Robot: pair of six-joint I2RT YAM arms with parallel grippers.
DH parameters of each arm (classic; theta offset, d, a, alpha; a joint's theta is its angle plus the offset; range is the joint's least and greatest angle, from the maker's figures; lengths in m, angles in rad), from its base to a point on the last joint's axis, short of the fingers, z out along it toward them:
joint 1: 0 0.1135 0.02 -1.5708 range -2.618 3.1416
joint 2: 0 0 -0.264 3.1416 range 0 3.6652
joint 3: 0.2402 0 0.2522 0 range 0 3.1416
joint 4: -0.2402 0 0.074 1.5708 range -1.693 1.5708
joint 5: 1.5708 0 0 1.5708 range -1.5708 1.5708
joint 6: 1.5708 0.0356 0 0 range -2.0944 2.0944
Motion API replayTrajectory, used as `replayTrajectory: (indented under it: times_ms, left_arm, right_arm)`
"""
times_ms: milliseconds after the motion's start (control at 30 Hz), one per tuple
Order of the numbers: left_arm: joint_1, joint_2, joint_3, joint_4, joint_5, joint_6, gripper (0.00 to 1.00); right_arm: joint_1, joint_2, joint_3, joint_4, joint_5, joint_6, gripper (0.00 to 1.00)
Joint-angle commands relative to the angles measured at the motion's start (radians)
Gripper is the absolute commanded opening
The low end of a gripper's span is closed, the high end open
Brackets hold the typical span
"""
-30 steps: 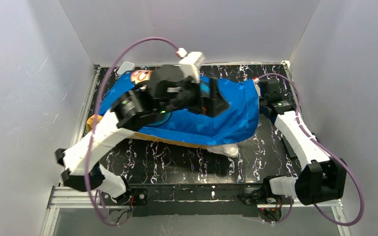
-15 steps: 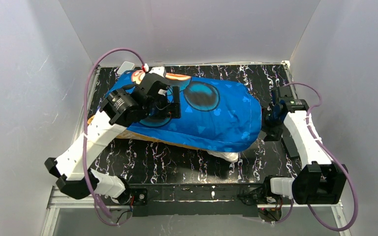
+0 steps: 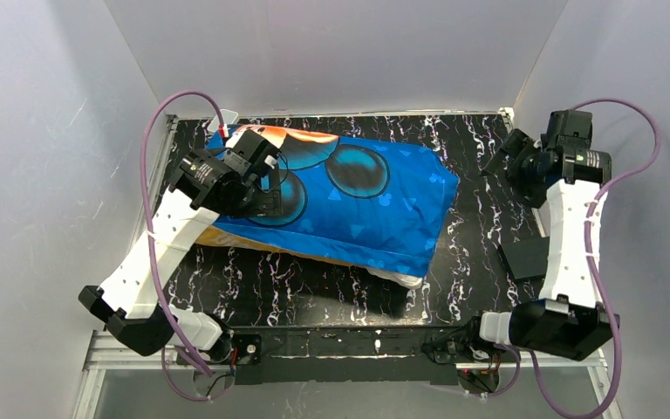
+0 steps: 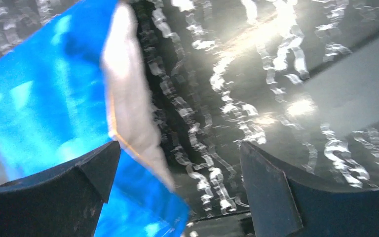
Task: Put the pillow into the pillowcase
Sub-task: Stuff the pillow into the pillowcase.
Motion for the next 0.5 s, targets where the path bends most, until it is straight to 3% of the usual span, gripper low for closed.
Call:
replayTrajectory:
  times_ms: [0, 33, 100, 300, 467]
  left_arm:
    - [0.044, -0.041, -0.028, 0.021, -0.002, 0.067, 0.98]
    - [0.057, -0.041, -0.036, 0.032, 0.011, 0.077, 0.98]
    - [0.076, -0.034, -0.047, 0.046, 0.041, 0.095, 0.98]
    - [0.108, -0.02, -0.084, 0.069, 0.086, 0.121, 0.98]
    - [0.172, -0.023, -0.145, 0.094, 0.142, 0.153, 0.98]
  right_arm:
    - [0.005, -0.101, -0.138, 0.193, -0.425, 0.199, 0.98]
    - [0.018, -0.13, -0.251, 0.294, -0.525, 0.305, 0.98]
    - [0.101, -0.176, -0.36, 0.435, -0.556, 0.404, 0.98]
    - [0.368, -0.127, -0.47, 0.629, -0.509, 0.509, 0.98]
    - [0.468, -0.025, -0.549, 0.692, -0.444, 0.523, 0.98]
